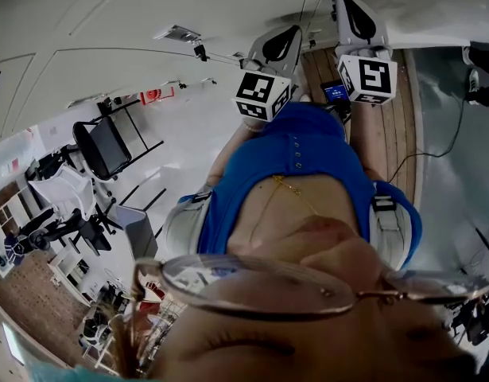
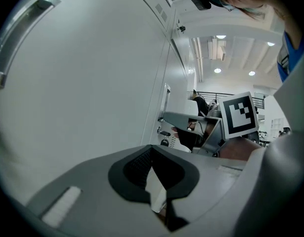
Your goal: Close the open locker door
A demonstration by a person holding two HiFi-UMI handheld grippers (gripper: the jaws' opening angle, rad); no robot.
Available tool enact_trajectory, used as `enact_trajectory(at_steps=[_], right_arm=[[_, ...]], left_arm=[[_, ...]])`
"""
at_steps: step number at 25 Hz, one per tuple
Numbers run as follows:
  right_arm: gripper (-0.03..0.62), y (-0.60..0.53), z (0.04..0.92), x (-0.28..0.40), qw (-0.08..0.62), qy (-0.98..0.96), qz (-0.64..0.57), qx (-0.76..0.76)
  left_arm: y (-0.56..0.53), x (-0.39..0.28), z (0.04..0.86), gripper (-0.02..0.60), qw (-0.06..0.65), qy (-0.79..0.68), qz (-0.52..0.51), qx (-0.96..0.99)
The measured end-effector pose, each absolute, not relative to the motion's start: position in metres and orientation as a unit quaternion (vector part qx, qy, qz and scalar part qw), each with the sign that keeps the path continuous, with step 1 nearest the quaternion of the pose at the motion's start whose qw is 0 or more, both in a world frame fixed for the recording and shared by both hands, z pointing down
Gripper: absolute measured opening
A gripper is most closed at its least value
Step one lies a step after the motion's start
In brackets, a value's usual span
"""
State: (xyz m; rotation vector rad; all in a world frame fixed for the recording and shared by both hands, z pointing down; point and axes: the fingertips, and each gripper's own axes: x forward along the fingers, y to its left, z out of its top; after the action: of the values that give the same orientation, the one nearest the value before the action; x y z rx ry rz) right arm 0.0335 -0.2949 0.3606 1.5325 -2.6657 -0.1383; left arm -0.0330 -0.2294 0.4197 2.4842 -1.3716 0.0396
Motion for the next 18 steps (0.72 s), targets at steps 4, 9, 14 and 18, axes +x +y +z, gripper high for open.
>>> enact_trajectory(at_steps=[4,9,14,18], right_arm=[[0.002,-0.296,0.362,0.034,0.038,-0.863,-0.05,0.501],[0.002,-0.291,0.369,0.032,0.034,-0.87,-0.03,0.492],[0.002,-0.282,0.376,0.032,0.037,-0.873,-0.019,0.486],[0.002,-0.272,0.379,0.027,0.04,-0.879,-0.018,0.476]], left_arm=[[-0.227,-0.029,0.422,0.0,0.153,-0.469,0.017,0.87],[-0.224,-0.027,0.421,0.0,0.153,-0.463,0.016,0.873],[-0.222,-0.026,0.42,0.0,0.154,-0.461,0.016,0.874],[-0.223,-0.025,0.42,0.0,0.153,-0.463,0.013,0.873]])
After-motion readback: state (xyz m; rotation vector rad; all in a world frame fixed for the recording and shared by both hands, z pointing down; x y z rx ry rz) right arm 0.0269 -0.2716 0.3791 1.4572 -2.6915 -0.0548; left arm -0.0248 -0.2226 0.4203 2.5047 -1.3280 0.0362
